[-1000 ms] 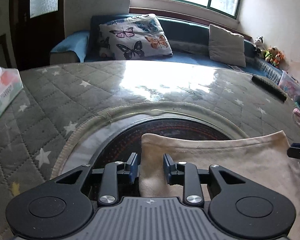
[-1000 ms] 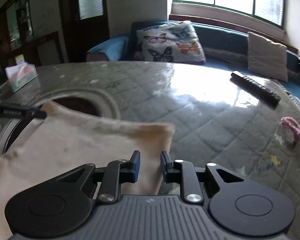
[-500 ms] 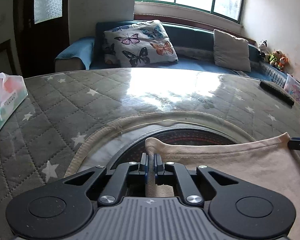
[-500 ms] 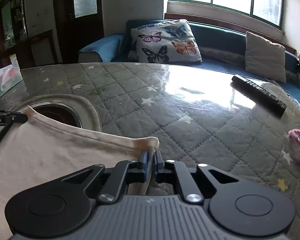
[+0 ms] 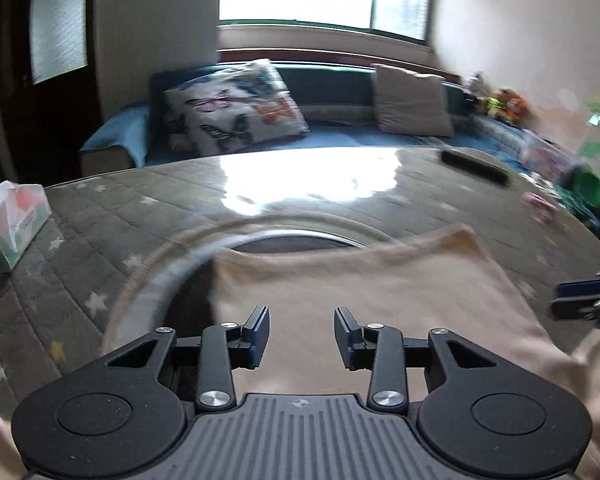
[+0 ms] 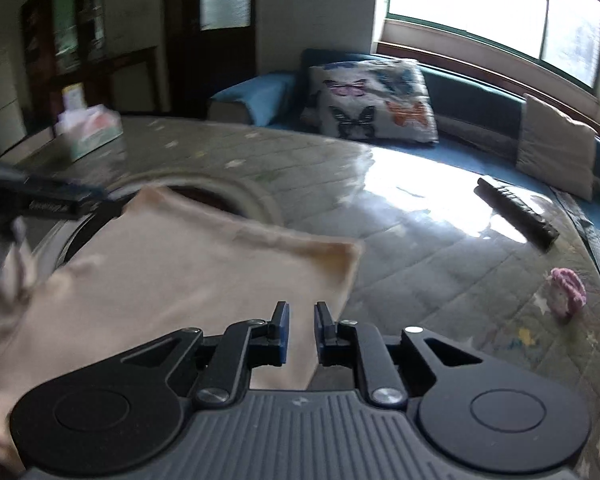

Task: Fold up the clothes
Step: 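Fold the hem over the body with the left gripper and release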

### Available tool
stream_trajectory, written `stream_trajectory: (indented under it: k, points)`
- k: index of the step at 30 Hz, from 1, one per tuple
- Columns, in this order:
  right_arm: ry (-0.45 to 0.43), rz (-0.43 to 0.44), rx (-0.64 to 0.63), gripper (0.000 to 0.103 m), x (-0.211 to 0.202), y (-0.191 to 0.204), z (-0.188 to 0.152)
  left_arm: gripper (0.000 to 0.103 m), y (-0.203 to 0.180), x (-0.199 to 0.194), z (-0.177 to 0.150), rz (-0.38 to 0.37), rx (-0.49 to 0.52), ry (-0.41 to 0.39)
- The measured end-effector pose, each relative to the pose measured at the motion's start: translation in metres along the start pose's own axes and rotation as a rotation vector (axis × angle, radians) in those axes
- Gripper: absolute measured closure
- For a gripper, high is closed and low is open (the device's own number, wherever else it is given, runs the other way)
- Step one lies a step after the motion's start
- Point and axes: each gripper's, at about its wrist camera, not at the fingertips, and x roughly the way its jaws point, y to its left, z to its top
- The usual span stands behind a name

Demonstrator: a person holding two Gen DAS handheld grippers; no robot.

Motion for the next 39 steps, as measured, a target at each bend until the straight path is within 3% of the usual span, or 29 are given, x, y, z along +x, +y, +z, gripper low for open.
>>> stream_trajectory:
  k: [11,18,22,24,34,39]
  points:
    - [0.024,0.132,-0.166,0.085,-0.044,0.068,-0.07,0.059,-0.079,-0.033,-0.06,-0.141,0.136,0.036]
    - [0.028,0.116,-0.203,0.084,-0.056,0.077,-0.095,0.051,-0.112,-0.042,-0.091,-0.185,0.289,0.038]
    - [0.03,0.101,-0.229,0.072,-0.062,0.08,-0.104,0.049,-0.123,-0.051,-0.102,-0.177,0.403,0.01]
    - [0.021,0.096,-0.239,0.071,-0.066,0.082,-0.109,0.049,-0.123,-0.054,-0.101,-0.17,0.409,0.001]
    - [-0.016,0.089,-0.129,0.067,-0.089,0.065,-0.119,0.048,-0.137,-0.044,-0.097,-0.208,0.372,0.006]
    - [-0.041,-0.006,-0.004,0.067,-0.106,0.032,-0.126,0.048,-0.148,-0.045,-0.105,-0.231,0.407,0.001]
